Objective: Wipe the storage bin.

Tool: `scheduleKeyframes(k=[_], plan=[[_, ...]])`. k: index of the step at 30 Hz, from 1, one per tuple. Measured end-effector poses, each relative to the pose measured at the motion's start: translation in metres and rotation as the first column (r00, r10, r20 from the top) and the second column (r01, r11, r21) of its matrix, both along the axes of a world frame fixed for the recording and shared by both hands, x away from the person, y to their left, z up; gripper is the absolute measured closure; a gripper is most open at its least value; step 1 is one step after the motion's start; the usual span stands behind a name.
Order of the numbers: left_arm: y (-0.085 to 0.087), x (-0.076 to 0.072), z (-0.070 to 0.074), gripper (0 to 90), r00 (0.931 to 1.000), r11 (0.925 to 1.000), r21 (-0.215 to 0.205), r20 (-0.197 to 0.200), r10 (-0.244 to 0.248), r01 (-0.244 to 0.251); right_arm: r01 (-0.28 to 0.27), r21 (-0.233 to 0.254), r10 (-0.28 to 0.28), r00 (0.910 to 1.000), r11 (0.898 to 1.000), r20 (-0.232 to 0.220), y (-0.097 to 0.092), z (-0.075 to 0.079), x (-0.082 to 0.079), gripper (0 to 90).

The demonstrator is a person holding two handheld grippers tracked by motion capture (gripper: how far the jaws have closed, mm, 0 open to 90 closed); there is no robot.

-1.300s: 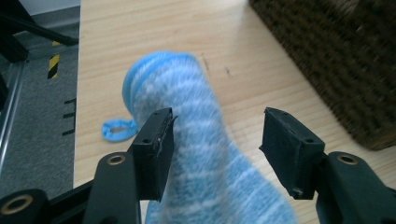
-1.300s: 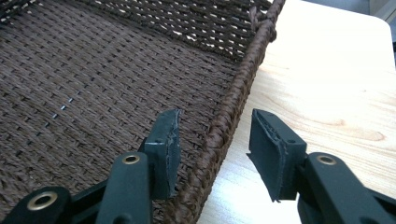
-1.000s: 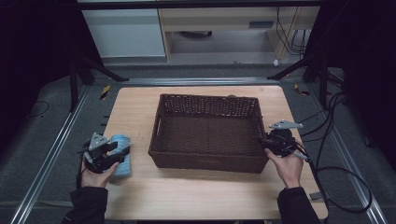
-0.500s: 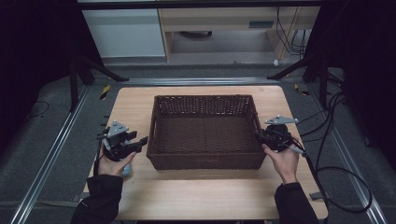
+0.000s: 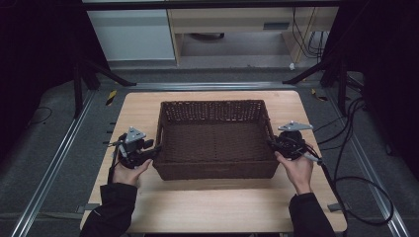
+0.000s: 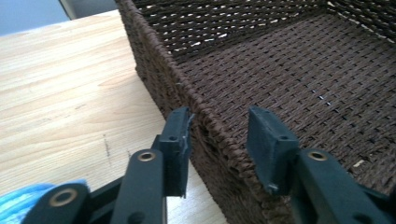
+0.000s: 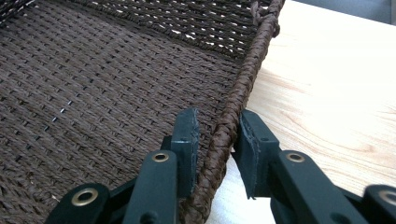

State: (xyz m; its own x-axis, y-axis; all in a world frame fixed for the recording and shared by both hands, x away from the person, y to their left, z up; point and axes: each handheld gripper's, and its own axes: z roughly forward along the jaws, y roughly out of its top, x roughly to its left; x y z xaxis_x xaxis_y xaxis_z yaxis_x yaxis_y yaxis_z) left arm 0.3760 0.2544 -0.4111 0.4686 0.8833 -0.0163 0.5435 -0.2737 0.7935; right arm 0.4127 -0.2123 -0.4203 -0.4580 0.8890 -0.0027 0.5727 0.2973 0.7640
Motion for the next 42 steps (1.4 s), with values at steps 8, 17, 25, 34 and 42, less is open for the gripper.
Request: scheduleKeyframes(k=[8,17,25,34,42], plan=[[-0.003,-0.005,-0.002,64.6,1.0,0.9999,-0.007,-0.003,0.009,-0.009,0.011,-0.015,-0.01,0.9993,1.0,0.037,0.001,0.003,-0.001,61.1],[-0.008,-0.024,0.001,64.6,0.9998,0.9998,-0.003,0.007,-0.017,0.017,0.017,-0.006,-0.016,0.9988,1.0,0.047,-0.005,0.019,-0.018,62.7],[-0.001,-0.016,0.007,56.3,0.9995,0.9997,-0.018,0.027,0.015,-0.015,0.03,-0.042,-0.029,0.9994,0.999,0.02,-0.004,0.014,-0.018,77.1],[-0.003,0.013,0.0,54.6,0.9999,0.9999,-0.007,-0.002,0.014,-0.014,0.075,-0.028,-0.074,0.9966,0.997,0.036,-0.003,0.011,-0.003,79.3],[-0.005,0.011,-0.004,56.5,0.9996,0.9992,-0.033,-0.015,0.023,-0.023,0.063,-0.013,-0.062,0.9972,0.998,0.04,-0.005,0.015,-0.005,67.0]])
